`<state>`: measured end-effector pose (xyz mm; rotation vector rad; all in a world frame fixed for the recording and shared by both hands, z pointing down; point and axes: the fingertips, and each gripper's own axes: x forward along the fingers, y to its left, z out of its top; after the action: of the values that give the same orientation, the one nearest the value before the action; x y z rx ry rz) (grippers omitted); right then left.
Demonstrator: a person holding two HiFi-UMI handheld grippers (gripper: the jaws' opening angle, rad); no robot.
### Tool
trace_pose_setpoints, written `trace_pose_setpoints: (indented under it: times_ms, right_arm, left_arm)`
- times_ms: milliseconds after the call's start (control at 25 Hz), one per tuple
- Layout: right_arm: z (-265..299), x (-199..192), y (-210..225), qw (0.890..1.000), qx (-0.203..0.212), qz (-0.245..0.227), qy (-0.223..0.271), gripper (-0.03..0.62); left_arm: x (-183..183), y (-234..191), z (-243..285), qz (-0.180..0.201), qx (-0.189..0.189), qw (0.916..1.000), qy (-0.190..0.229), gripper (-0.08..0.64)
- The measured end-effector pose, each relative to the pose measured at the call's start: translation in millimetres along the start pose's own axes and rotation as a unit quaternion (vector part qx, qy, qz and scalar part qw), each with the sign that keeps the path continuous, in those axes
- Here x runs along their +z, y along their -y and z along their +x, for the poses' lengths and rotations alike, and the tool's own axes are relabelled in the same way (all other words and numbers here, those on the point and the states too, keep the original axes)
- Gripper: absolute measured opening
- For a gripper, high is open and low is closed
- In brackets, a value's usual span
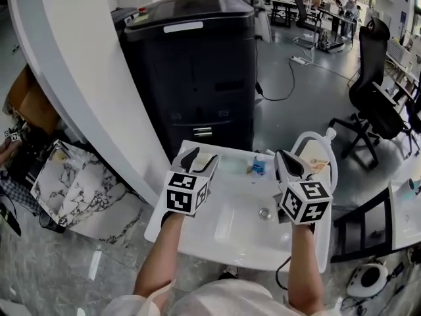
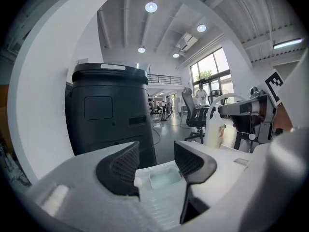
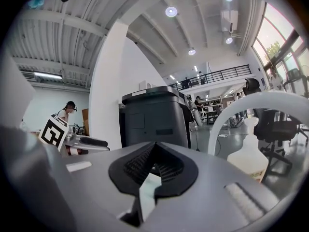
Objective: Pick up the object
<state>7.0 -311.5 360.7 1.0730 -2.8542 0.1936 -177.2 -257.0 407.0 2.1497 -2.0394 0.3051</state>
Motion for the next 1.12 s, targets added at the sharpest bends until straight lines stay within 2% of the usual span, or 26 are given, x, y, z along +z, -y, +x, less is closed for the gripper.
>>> trace_pose_setpoints:
  times_ms: [400, 720, 1120]
  right_arm:
    - [28, -3, 22, 1.0, 0.011, 0.012, -0.002, -0.002]
    - [34, -1, 29, 1.0, 0.002, 0.019, 0.001, -0.002]
    - [40, -6, 22, 0.999, -0.037, 0.009, -0.005, -0.002]
  left_arm:
    - [3, -5, 29, 0.011, 0.007, 0.9999, -0.01, 0.232]
    - [6, -13, 35, 0.021, 0.004, 0.9997, -0.012, 0.232]
    - [8, -31, 52, 0.032, -0.044, 0.9985, -0.007, 0.232]
